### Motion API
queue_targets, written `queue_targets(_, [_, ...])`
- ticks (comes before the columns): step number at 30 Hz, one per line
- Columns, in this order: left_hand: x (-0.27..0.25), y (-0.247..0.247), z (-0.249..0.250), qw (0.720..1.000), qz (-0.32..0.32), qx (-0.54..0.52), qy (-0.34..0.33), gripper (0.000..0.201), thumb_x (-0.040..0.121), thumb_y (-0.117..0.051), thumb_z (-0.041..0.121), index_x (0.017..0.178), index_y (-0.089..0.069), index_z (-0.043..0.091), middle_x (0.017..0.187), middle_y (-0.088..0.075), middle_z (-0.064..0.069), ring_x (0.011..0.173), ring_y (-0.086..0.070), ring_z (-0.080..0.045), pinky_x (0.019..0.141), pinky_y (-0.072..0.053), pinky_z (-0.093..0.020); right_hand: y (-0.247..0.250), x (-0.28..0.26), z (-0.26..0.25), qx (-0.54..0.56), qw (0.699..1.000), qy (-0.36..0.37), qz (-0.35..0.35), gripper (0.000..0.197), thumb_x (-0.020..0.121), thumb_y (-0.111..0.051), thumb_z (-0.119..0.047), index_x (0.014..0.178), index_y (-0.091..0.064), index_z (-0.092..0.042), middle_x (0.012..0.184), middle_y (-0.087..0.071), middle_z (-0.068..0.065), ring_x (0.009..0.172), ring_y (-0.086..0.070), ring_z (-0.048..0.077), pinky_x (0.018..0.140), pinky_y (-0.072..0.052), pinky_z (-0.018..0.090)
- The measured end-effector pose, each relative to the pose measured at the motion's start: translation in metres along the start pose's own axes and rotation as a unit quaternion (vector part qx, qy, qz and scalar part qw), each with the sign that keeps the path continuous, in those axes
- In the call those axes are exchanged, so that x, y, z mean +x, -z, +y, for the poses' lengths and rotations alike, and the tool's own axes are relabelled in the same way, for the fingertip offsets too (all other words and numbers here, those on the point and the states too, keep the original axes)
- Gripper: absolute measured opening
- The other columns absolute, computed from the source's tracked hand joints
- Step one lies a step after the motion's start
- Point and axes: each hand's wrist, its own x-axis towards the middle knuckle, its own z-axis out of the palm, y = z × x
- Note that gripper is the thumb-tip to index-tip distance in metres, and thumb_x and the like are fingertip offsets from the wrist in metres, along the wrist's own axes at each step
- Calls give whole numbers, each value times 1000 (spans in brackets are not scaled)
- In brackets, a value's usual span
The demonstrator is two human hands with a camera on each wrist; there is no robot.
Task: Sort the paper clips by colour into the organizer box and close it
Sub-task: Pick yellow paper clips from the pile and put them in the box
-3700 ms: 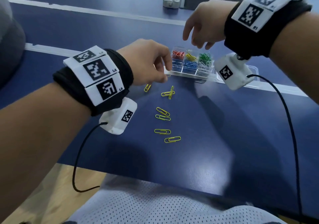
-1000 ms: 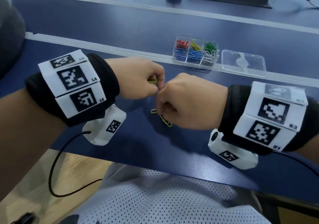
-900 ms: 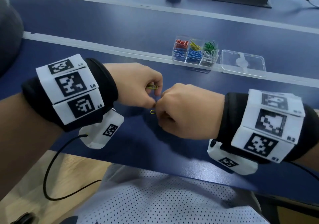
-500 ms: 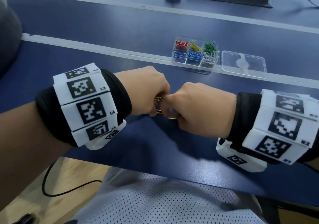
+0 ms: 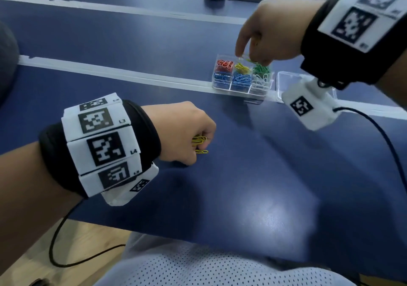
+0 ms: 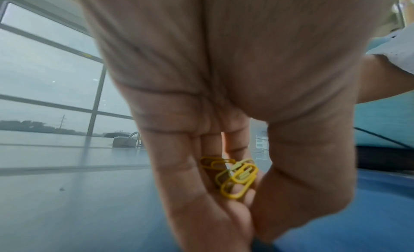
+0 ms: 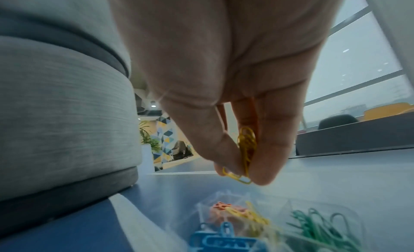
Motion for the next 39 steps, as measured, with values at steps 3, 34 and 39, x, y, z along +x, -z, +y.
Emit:
queue_targets(3, [4,8,-3,1000,4,-19,2,16,71,-62,15,78,-52,26,59,-47,9,55,-42,-5,52,-36,-19,-3,19,2,-6,1000,-19,-9,36,79,-57,-7,104,-69,-30,73,-71,-3,74,-64,15,76,-50,27])
queue_targets(34, [119,88,25,979,179,101,-4,33,85,-64,12,118,-66,13,117,-67,-6,108,-60,-25,94,-48,-37,-14,-6,59,111,988,-104,16,57,87,-36,-7,135,-43,-37,126,-60,3,73,-69,25,80,-57,39])
queue_targets(39, [115,88,25,975,199,94,-7,38,82,-69,15,120,-65,14,114,-69,-5,106,-62,-23,94,-46,-35,-19,-14,70,92,990,-106,0,52,84,-38,-10,126,-51,-38,101,-70,1,71,-70,24,84,-56,41])
